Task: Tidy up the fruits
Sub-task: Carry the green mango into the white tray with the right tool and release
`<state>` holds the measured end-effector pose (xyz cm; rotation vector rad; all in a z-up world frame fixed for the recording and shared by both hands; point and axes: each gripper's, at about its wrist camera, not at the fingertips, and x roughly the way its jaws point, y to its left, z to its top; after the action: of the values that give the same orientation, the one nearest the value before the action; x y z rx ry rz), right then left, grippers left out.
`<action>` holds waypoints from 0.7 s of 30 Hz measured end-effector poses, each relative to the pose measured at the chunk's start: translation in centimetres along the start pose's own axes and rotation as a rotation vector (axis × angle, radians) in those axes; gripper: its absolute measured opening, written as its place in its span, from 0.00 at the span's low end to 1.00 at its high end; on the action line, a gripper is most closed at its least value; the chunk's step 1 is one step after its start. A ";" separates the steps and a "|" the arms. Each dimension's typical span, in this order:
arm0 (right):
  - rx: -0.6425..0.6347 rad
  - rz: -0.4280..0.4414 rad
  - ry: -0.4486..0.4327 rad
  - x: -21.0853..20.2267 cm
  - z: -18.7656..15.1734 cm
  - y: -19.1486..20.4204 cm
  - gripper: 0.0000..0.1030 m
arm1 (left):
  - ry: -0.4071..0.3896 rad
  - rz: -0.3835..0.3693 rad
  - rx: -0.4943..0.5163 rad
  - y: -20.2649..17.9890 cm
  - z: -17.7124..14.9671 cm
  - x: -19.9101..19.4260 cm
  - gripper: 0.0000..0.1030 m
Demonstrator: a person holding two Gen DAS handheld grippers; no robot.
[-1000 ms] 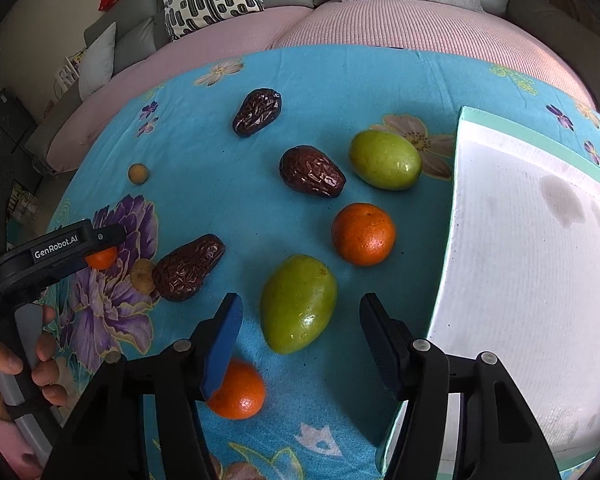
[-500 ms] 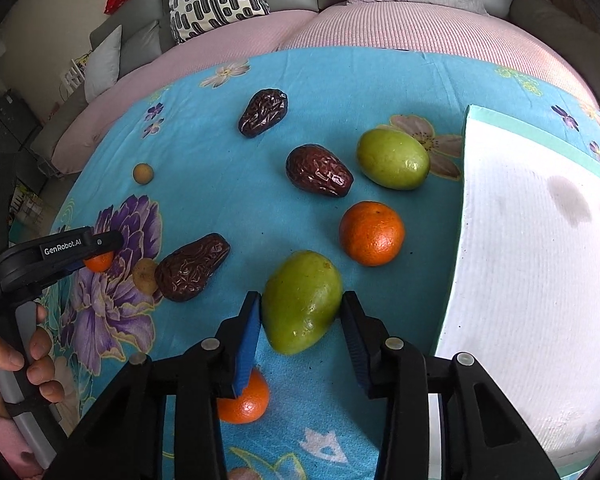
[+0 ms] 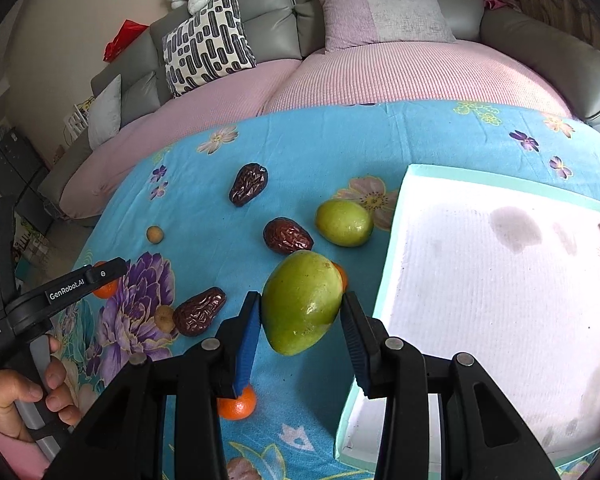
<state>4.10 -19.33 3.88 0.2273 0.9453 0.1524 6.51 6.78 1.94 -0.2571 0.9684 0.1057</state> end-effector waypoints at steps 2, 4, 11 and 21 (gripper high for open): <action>0.019 -0.019 -0.002 -0.3 0.2 -1.0 0.41 | -0.001 -0.015 0.031 -1.1 -0.2 -0.2 0.39; 0.043 -0.038 -0.004 -0.7 0.4 -2.1 0.41 | -0.001 -0.033 0.058 -2.3 -0.3 -0.5 0.39; 0.137 -0.138 -0.035 -2.2 1.2 -6.9 0.41 | 0.017 -0.110 0.173 -7.3 -1.0 -0.9 0.39; 0.296 -0.292 -0.058 -4.5 1.4 -14.5 0.41 | 0.060 -0.233 0.465 -18.4 -4.5 -2.1 0.39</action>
<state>3.13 -34.54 4.44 0.3610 0.9310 -0.2636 5.51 -12.10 4.34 0.0570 0.9873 -0.3399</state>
